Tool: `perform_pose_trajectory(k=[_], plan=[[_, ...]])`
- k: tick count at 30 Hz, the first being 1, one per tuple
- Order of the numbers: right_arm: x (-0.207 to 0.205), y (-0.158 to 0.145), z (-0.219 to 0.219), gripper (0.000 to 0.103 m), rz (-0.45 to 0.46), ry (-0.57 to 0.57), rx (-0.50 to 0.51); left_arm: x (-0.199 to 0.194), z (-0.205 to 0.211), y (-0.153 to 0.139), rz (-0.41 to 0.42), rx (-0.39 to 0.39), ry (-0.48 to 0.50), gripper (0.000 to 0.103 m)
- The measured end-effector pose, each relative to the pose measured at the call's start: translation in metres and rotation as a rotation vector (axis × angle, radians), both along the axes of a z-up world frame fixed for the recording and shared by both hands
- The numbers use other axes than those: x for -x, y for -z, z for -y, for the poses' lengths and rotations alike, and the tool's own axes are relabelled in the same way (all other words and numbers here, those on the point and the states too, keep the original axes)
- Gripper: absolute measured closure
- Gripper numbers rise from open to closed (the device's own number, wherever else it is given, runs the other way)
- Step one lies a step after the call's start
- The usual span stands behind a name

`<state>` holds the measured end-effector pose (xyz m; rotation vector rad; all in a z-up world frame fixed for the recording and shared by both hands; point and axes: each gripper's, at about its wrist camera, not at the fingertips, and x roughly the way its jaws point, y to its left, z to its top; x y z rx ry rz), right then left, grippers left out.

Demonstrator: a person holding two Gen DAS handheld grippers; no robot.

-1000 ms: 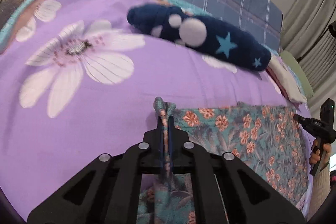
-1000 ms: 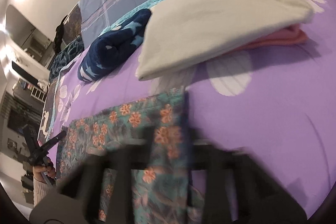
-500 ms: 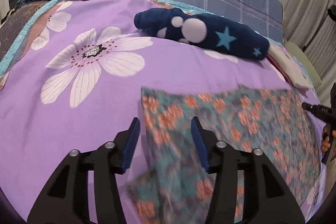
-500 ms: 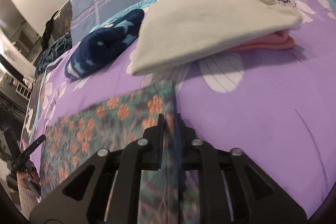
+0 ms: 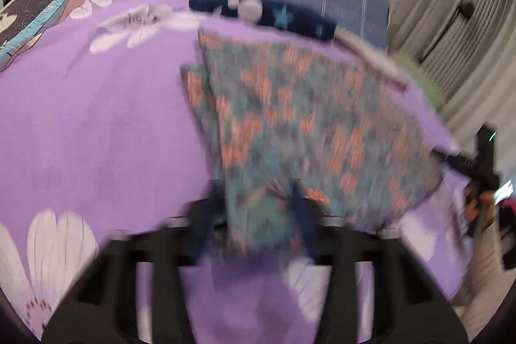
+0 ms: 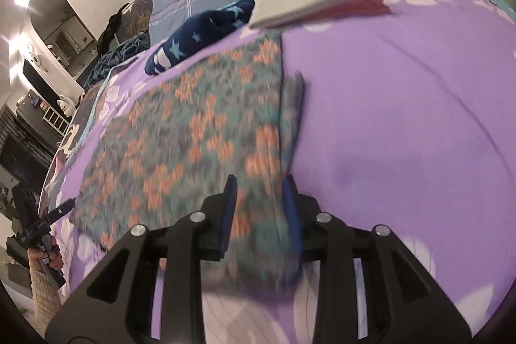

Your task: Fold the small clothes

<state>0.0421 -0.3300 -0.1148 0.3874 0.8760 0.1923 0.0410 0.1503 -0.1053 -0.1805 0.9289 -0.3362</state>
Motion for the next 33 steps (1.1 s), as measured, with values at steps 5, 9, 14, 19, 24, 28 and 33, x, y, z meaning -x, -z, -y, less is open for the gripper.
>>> perform_pose_trajectory(k=[5, 9, 14, 19, 24, 28, 33], plan=[[0.018, 0.004, 0.001, 0.068, -0.015, 0.021, 0.011, 0.026, 0.014, -0.005, 0.018, -0.204, 0.004, 0.100], [0.024, 0.005, 0.006, 0.066, -0.008, 0.022, 0.013, 0.029, 0.000, -0.003, 0.016, -0.172, -0.033, 0.097], [0.024, 0.001, 0.012, 0.066, 0.012, 0.026, -0.011, 0.033, 0.022, -0.033, 0.120, -0.450, -0.158, 0.065], [0.029, 0.000, 0.022, 0.085, 0.028, 0.009, -0.019, 0.040, 0.080, -0.070, 0.205, -0.307, 0.035, 0.064], [0.027, 0.002, 0.044, 0.088, 0.018, 0.027, -0.070, 0.028, 0.192, -0.054, 0.124, -0.170, 0.296, 0.064], [0.039, 0.007, 0.054, 0.088, 0.010, -0.001, -0.076, 0.028, 0.271, -0.040, 0.108, -0.141, 0.453, 0.063], [0.057, 0.018, 0.087, 0.088, -0.010, 0.040, -0.117, 0.032, 0.349, -0.029, 0.125, -0.190, 0.561, 0.046]])
